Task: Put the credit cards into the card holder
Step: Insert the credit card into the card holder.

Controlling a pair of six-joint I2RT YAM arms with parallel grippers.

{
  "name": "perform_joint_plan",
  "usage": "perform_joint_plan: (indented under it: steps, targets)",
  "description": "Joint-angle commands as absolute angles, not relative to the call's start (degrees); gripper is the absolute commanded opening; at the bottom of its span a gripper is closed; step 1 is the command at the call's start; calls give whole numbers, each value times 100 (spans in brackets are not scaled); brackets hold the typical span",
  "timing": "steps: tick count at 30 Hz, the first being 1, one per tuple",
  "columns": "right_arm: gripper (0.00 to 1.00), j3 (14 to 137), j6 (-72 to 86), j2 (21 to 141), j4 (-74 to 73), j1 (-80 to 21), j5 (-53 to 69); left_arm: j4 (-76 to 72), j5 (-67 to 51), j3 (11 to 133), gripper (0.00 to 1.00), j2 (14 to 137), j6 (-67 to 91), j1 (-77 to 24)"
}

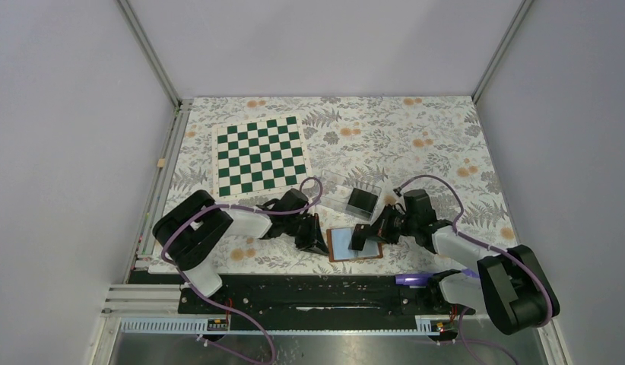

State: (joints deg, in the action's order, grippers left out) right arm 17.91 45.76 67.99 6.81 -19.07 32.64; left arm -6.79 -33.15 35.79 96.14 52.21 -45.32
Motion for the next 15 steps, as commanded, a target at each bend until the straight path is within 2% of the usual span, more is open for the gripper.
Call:
perform_joint_plan:
  steps: [1,15]
  targets:
    - [0,1661,4512,6992,899,-1953,3660,-449,-2795,3459,0,9898,5067,-4561]
    - [0,2076,4170,7458,37,-2181,3847,146,-2690,3890,0,9991,4650,-4562]
